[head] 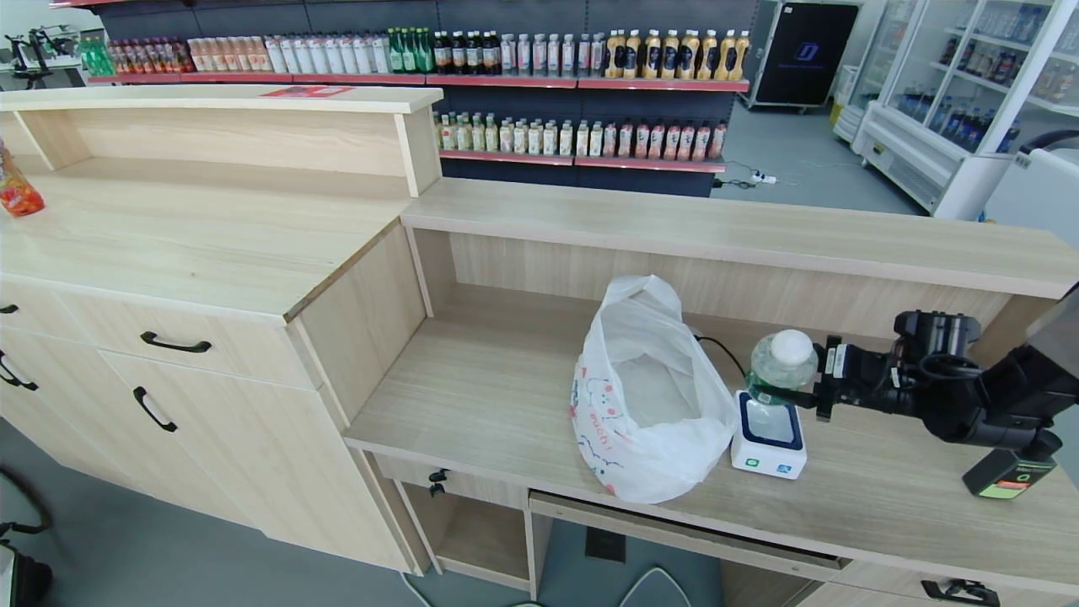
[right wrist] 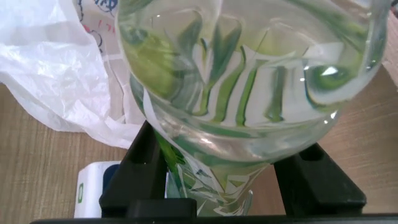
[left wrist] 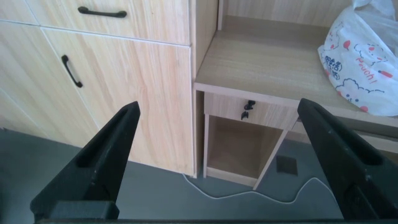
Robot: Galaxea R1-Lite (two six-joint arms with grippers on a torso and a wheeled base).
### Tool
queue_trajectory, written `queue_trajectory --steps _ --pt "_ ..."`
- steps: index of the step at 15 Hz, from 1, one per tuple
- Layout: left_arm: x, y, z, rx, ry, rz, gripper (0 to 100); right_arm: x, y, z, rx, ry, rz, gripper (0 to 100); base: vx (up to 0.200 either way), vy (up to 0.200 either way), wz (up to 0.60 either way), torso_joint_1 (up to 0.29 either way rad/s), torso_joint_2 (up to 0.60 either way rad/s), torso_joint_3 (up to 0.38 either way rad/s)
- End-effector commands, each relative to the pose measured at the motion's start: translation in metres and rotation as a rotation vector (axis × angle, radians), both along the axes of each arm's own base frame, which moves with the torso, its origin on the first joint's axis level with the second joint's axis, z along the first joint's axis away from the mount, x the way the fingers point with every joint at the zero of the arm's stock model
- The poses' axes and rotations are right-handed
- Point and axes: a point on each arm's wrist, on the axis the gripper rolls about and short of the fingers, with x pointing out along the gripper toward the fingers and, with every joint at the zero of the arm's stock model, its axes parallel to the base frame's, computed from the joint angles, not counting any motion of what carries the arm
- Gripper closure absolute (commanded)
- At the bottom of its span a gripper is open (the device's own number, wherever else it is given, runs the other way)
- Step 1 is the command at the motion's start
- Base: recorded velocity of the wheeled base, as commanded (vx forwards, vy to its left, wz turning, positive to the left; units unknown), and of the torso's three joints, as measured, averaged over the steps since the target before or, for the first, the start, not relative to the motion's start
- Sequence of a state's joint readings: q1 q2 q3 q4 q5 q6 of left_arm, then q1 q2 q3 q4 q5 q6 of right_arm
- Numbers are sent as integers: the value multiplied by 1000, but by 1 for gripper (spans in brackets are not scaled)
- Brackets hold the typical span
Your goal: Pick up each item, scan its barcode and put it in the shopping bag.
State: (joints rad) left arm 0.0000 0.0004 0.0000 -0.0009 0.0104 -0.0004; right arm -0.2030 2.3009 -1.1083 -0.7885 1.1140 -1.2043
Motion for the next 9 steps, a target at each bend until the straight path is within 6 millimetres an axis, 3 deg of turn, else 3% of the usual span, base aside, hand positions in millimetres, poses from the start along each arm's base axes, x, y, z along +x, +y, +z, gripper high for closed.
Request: queue_trajectory --steps 1,2,4,6,7,9 --pt "0 0 0 0 -1 0 0 -14 1 46 43 -7 -29 100 0 0 0 0 0 0" --pt "0 0 0 -1 -1 0 0 -39 5 87 123 76 -95 100 0 0 0 0 0 0" --pt "0 0 0 -1 -1 0 0 -71 12 130 228 185 -220 100 0 0 0 0 0 0" --pt "0 0 0 0 0 0 0 -83 14 140 268 224 -271 100 0 0 0 0 0 0" --pt "0 0 0 -1 -1 0 0 -107 15 150 332 290 -519 100 0 0 0 0 0 0" --pt "0 0 0 -1 -1 0 0 -112 9 152 329 290 -746 100 0 0 0 0 0 0"
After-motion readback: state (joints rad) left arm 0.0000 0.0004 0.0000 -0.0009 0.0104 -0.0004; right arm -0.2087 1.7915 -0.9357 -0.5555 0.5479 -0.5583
